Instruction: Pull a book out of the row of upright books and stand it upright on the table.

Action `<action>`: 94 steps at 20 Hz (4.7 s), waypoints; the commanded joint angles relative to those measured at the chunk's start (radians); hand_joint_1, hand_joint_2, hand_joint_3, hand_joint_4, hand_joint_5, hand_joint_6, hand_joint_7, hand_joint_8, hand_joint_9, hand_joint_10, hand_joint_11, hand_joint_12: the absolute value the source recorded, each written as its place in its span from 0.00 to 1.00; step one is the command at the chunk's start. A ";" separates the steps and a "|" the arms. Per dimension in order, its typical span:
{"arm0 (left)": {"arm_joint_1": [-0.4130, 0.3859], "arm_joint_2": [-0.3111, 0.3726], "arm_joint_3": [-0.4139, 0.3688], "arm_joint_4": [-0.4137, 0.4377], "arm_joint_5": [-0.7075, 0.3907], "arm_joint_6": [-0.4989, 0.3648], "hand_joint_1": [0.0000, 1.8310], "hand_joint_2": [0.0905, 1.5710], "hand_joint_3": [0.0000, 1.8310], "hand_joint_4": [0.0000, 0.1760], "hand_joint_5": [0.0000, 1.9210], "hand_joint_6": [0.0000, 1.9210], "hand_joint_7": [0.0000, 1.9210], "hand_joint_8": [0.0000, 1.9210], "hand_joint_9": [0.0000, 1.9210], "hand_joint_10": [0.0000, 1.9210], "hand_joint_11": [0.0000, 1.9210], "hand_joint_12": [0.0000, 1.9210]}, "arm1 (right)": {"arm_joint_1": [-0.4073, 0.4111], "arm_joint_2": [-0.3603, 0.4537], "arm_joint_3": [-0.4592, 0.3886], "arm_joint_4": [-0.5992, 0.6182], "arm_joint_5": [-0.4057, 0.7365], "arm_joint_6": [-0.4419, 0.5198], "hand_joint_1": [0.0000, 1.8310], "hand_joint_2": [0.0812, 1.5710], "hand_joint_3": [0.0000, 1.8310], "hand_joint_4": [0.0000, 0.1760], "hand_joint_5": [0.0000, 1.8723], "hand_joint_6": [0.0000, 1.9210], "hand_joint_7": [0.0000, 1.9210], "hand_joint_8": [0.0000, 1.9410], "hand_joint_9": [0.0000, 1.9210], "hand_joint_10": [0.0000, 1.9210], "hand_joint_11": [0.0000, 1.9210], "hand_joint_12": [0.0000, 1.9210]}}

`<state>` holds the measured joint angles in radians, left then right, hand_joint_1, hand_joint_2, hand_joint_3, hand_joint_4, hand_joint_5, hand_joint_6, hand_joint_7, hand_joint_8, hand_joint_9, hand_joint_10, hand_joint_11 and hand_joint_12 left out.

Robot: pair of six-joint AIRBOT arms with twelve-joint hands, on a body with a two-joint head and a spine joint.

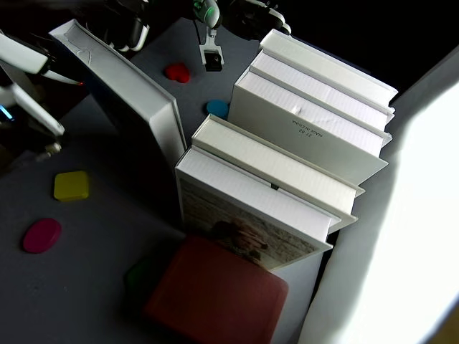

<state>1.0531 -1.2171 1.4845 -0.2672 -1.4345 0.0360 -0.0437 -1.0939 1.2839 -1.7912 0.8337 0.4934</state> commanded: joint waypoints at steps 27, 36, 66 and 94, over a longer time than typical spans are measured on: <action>-0.017 -0.028 0.032 -0.021 -0.128 -0.014 0.26 0.88 0.00 0.00 0.01 0.00 0.01 0.00 0.04 0.03 0.00 0.56 | -0.063 -0.046 0.138 0.314 0.018 -0.003 0.40 0.58 0.00 0.65 0.00 0.00 0.00 0.00 0.00 0.00 0.00 0.60; -0.020 -0.037 0.041 -0.026 -0.117 -0.020 0.27 0.86 0.00 0.28 0.11 0.01 0.03 0.00 0.03 0.01 0.00 0.55 | -0.092 -0.128 0.255 0.354 0.002 0.071 0.26 0.56 0.00 0.30 0.00 0.00 0.00 0.00 0.00 0.00 0.00 0.00; -0.012 0.014 -0.031 -0.004 -0.182 -0.008 0.24 0.87 0.00 0.19 0.08 0.00 0.02 0.00 0.00 0.00 0.00 0.25 | -0.671 0.245 0.032 1.723 0.478 -0.653 0.35 0.72 0.00 0.00 0.00 0.00 0.00 0.00 0.00 0.00 0.00 0.00; -0.002 0.171 -0.149 0.013 -0.292 0.097 0.22 0.86 0.00 0.42 0.03 0.00 0.00 0.00 0.00 0.00 0.00 0.00 | -1.110 0.287 -0.199 2.021 0.901 -0.872 0.36 0.75 0.00 0.00 0.00 0.00 0.00 0.00 0.00 0.00 0.00 0.49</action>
<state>1.0557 -1.0546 1.3323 -0.2325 -1.6093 0.1360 -1.1591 -0.8124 1.0840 0.2092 1.6196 -0.3798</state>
